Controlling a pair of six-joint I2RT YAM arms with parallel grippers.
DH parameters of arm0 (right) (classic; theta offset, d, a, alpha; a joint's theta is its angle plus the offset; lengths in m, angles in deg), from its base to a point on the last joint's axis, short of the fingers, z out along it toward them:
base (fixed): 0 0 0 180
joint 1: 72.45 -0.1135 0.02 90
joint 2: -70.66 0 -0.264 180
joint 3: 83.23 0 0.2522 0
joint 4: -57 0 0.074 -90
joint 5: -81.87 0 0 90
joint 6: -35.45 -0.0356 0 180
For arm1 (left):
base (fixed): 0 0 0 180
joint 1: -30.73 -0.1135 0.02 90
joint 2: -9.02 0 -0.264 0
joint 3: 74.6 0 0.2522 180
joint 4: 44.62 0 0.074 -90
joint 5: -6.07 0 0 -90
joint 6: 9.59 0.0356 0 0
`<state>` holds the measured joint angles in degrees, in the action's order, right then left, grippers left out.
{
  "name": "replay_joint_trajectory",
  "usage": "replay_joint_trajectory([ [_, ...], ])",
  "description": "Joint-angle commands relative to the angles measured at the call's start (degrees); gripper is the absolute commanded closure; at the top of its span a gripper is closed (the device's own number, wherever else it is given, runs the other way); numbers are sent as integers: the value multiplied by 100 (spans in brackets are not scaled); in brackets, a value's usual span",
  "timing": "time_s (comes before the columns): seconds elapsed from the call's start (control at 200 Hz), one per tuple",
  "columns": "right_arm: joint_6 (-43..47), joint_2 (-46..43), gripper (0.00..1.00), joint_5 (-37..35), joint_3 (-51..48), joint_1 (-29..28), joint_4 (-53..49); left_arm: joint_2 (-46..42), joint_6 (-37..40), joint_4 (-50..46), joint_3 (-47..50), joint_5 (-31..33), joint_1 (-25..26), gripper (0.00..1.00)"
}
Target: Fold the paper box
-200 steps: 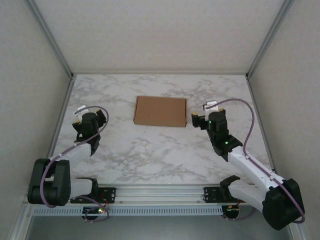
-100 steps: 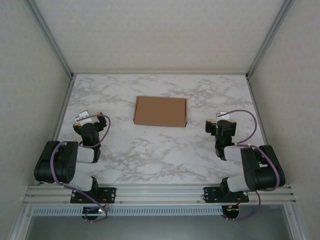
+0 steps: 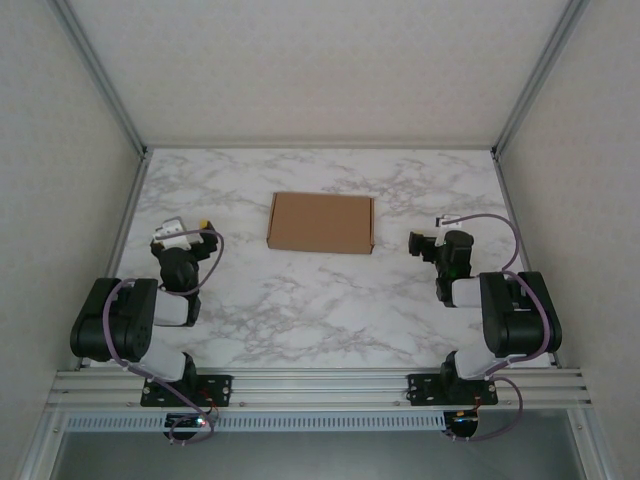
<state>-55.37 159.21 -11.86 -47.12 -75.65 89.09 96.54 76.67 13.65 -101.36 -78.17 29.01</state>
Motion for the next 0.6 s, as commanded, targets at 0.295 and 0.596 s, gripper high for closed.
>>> replay_joint_trajectory([
  [0.295, 3, -31, 1, 265, 69, 21, 69, 72, 84, 145, -24, -510, -142, 1],
  [0.596, 29, -40, 1, 182, 50, -22, 92, 62, 85, 180, 0, -402, -101, 1],
])
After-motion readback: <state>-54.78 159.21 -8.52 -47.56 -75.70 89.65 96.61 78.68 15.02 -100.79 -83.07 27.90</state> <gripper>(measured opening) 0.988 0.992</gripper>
